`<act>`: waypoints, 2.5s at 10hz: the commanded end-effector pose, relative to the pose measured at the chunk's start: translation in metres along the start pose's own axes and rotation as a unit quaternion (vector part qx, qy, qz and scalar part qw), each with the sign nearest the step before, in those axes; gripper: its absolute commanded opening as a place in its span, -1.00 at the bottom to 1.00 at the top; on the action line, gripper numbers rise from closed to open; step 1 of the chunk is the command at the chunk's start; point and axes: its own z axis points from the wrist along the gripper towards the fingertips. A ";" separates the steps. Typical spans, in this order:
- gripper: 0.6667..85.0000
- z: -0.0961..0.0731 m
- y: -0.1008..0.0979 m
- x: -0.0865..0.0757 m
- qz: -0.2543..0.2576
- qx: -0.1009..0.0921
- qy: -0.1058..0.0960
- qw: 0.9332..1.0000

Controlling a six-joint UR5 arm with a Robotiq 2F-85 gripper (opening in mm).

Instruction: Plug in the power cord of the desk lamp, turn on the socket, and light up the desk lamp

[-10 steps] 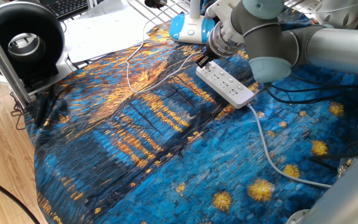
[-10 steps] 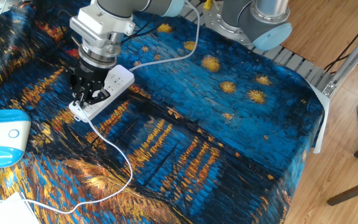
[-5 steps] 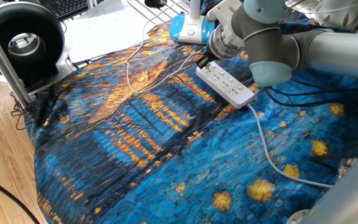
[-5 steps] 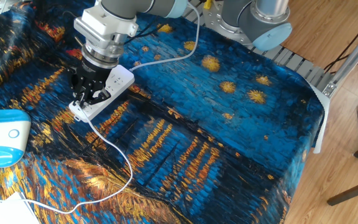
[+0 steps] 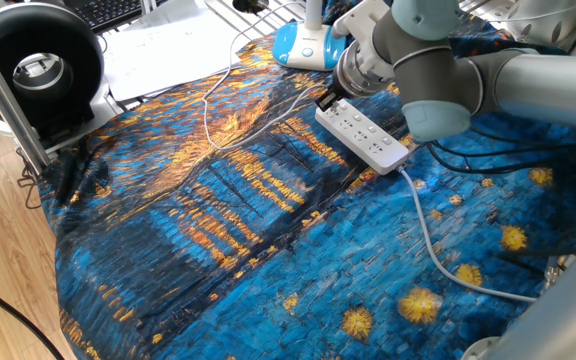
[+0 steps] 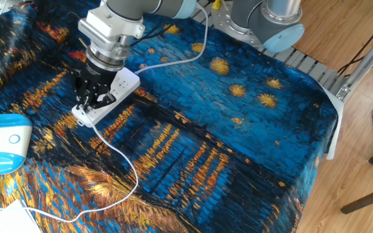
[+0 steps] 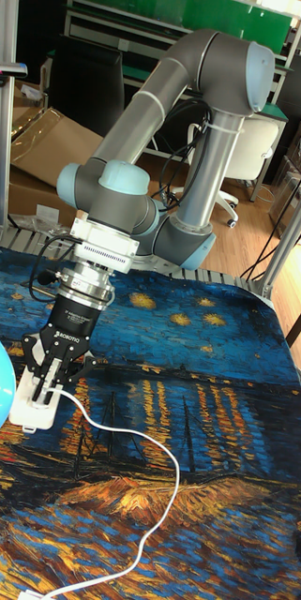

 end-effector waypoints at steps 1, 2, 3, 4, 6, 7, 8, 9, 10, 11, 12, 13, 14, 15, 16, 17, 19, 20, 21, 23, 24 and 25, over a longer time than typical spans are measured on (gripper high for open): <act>-0.98 -0.001 -0.001 0.002 0.007 -0.003 0.005 1.000; -0.98 -0.001 -0.002 0.002 0.007 -0.003 0.005 1.000; -0.98 -0.001 -0.003 0.002 0.004 -0.003 0.008 1.000; -0.98 -0.002 -0.004 0.001 0.003 -0.006 0.010 1.000; -0.94 -0.002 -0.002 0.004 -0.001 -0.010 0.018 1.000; -0.83 -0.004 0.000 0.005 -0.007 -0.017 0.024 1.000; -0.68 -0.005 0.000 0.006 -0.017 -0.026 0.029 0.999; -0.48 -0.007 -0.001 0.006 -0.028 -0.032 0.032 0.999; -0.37 -0.008 -0.002 0.007 -0.032 -0.034 0.035 0.998; -0.34 -0.008 -0.002 0.008 -0.034 -0.034 0.036 0.998; -0.34 -0.008 -0.002 0.007 -0.034 -0.034 0.037 0.998; -0.32 -0.009 -0.001 0.007 -0.035 -0.034 0.038 0.998; -0.32 -0.009 -0.003 0.006 -0.038 -0.031 0.040 0.998; -0.32 -0.011 -0.003 0.005 -0.040 -0.030 0.044 0.998; -0.32 -0.014 -0.004 0.004 -0.042 -0.029 0.049 0.997; -0.32 -0.018 -0.004 0.001 -0.044 -0.030 0.055 0.997; -0.32 -0.024 -0.008 -0.003 -0.051 -0.035 0.066 0.996; -0.32 -0.026 -0.009 -0.004 -0.052 -0.037 0.068 0.996; -0.32 -0.026 -0.007 -0.003 -0.050 -0.042 0.070 0.995; -0.32 -0.029 -0.001 0.003 -0.045 -0.056 0.081 0.994; -0.32 -0.029 -0.001 0.005 -0.044 -0.057 0.083 0.994; -0.32 -0.030 -0.002 0.008 -0.044 -0.057 0.087 0.994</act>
